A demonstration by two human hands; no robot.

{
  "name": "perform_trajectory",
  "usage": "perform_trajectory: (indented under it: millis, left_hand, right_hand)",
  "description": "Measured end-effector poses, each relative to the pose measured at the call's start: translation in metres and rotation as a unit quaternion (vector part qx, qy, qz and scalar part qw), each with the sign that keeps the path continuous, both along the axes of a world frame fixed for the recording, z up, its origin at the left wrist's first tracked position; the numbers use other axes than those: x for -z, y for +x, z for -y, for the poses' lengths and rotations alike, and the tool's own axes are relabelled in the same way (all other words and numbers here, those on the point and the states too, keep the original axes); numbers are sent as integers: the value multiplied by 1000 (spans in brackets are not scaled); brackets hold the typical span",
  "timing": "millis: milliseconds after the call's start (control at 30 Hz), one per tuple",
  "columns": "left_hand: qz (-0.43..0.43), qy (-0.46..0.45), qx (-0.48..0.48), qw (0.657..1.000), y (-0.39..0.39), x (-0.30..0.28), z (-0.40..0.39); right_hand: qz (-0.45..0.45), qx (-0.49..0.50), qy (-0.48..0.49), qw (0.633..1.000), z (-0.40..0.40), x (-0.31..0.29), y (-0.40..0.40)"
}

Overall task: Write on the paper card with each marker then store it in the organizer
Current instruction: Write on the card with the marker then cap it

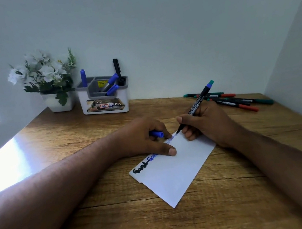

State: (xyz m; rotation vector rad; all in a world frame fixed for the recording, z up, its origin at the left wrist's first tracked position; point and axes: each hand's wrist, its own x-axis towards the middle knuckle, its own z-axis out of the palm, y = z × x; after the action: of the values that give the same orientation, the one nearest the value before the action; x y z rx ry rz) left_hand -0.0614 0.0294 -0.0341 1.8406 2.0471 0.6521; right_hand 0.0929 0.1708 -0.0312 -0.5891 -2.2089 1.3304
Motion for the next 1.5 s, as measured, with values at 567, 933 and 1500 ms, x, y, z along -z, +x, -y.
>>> perform_trajectory:
  millis: [567, 933, 1500]
  left_hand:
    - [-5, -4, -4, 1000, 1, -1, 0]
    - [-4, -6, -4, 1000, 2, -1, 0]
    - [-4, 0, -1, 1000, 1, 0, 0]
  right_hand:
    - [-16, 25, -10, 1000, 0, 0, 1]
    - [-16, 35, -8, 999, 1, 0, 1]
    - [-19, 44, 15, 999, 1, 4, 0]
